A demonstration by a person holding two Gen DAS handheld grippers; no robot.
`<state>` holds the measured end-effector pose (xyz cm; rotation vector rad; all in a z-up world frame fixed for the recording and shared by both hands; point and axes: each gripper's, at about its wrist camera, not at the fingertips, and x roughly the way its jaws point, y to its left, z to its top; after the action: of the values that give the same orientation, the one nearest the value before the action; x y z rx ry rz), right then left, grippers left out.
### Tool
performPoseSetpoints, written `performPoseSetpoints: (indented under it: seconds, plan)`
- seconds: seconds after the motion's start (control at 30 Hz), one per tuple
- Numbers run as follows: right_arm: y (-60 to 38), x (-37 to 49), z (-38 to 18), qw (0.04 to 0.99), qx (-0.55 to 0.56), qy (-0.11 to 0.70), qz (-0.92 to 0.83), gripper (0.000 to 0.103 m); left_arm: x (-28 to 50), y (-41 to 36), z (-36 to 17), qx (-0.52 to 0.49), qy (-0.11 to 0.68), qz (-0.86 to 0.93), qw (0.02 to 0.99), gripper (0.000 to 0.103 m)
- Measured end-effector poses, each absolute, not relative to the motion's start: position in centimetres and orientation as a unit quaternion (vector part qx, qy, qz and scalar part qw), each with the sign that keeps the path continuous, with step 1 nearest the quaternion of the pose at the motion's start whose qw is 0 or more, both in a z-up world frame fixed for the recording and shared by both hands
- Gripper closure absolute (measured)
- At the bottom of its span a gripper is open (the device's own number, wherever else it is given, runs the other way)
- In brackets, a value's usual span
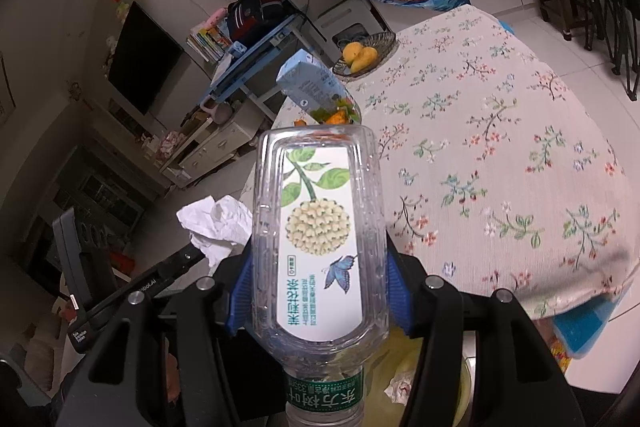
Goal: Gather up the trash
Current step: 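Lift the water bottle and tissue and carry them toward the yellow basin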
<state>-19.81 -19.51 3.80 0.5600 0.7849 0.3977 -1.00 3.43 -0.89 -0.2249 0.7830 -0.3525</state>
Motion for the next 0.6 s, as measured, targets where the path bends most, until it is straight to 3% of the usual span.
performPoseSetpoints:
  seconds: [0.6]
  plan:
    - [-18.5, -23.6, 1.9, 0.853, 0.272, 0.404, 0.189, 0.048, -4.1, 3.4, -1.0, -0.107, 0.377, -0.175, 0.903, 0.100]
